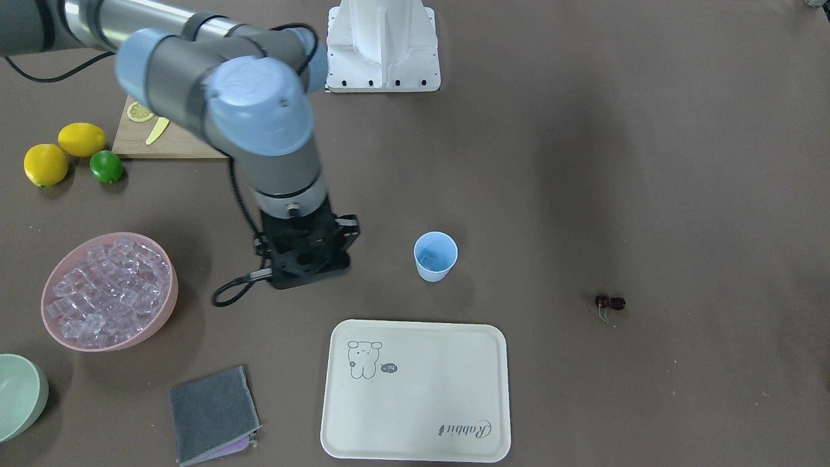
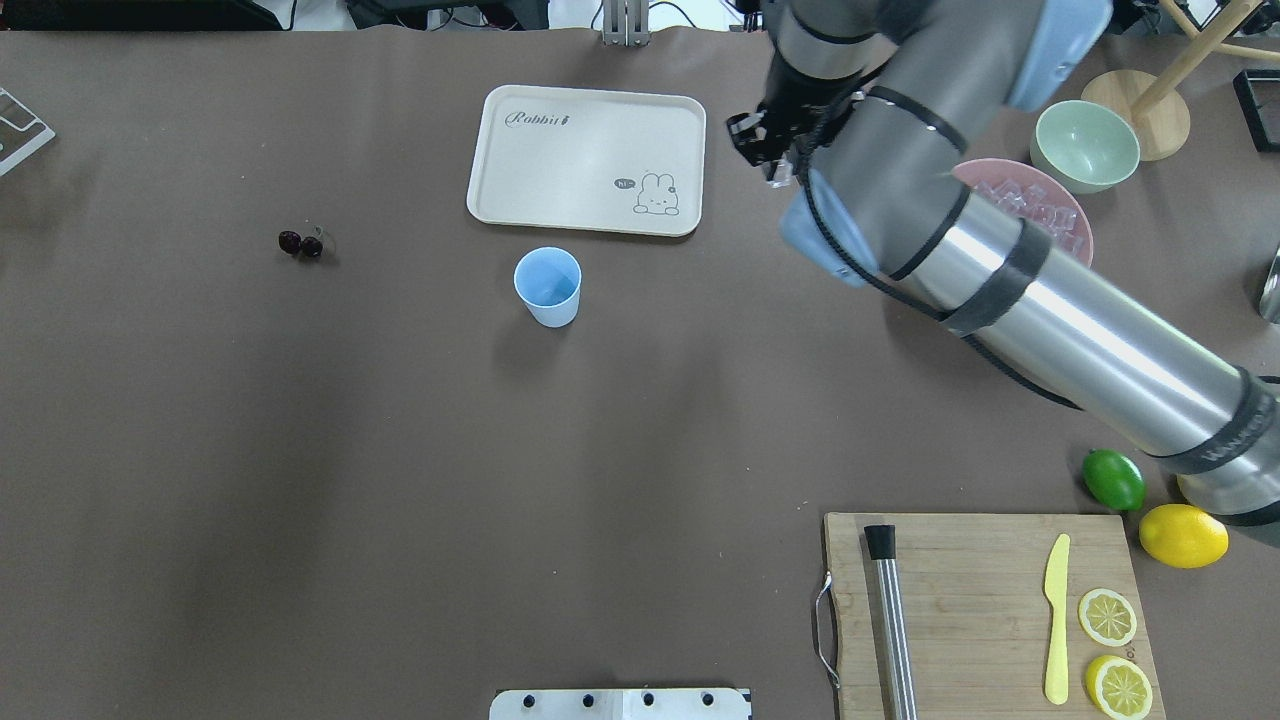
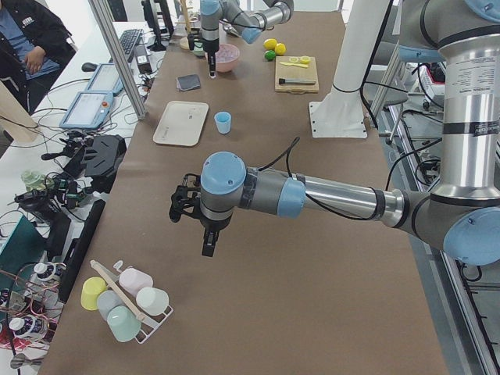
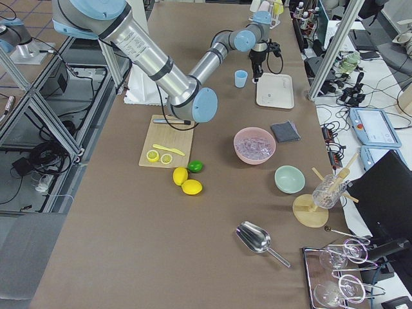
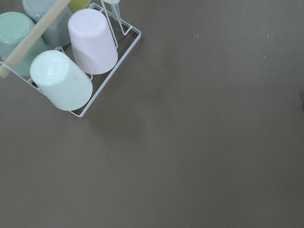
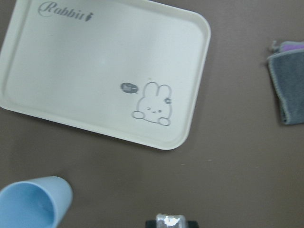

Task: Put ice and cherries in cup
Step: 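Carry the ice cube with the right gripper to the cup and drop it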

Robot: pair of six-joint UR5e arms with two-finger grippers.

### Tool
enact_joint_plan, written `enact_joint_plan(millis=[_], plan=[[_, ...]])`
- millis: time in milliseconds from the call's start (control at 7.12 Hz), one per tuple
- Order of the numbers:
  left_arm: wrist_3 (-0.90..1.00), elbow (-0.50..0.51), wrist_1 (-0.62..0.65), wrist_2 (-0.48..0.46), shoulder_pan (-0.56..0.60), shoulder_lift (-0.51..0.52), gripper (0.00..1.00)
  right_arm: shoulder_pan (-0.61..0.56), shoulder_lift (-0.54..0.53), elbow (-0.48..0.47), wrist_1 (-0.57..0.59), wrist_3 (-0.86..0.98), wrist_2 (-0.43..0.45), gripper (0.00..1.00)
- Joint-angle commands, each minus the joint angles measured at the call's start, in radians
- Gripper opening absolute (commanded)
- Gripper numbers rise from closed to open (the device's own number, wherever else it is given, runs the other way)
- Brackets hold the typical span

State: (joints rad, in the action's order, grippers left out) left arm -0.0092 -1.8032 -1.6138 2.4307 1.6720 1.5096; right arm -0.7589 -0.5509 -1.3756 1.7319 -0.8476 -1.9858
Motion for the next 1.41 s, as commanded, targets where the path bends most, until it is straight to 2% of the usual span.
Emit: enact_joint_plan(millis=[0,141,281,562,703,843,984,1124,1265], plan=[[0.0,0.007,0.0,-0.001,0.0,0.0,0.98,0.119,0.126,0.138,-0.078,-0.215,0.124,0.11],[0.0,0.007,0.0,-0.001,0.0,0.0,0.98,0.145,0.187,0.238,-0.141,-0.285,0.149,0.11],[0.0,0.01,0.0,-0.001,0.0,0.0,0.98,0.174,0.199,0.274,-0.172,-0.304,0.194,0.11],[0.0,0.013,0.0,-0.001,0.0,0.0,0.98,0.181,0.186,0.268,-0.19,-0.291,0.206,0.13],[0.002,0.016,-0.001,-0.001,0.0,0.0,0.98,0.182,0.175,0.265,-0.192,-0.277,0.206,0.57],[0.002,0.01,0.0,-0.001,0.0,0.0,0.98,0.184,0.166,0.25,-0.19,-0.272,0.208,0.93],[0.002,0.01,0.0,-0.001,0.0,0.0,0.98,0.184,0.123,0.21,-0.187,-0.254,0.208,0.99],[0.0,0.001,0.0,-0.001,0.0,0.0,0.98,0.17,0.036,0.091,-0.18,-0.228,0.2,0.99],[0.0,0.002,0.0,-0.001,0.0,0.0,0.98,0.141,-0.062,-0.031,-0.105,-0.124,0.191,0.99]])
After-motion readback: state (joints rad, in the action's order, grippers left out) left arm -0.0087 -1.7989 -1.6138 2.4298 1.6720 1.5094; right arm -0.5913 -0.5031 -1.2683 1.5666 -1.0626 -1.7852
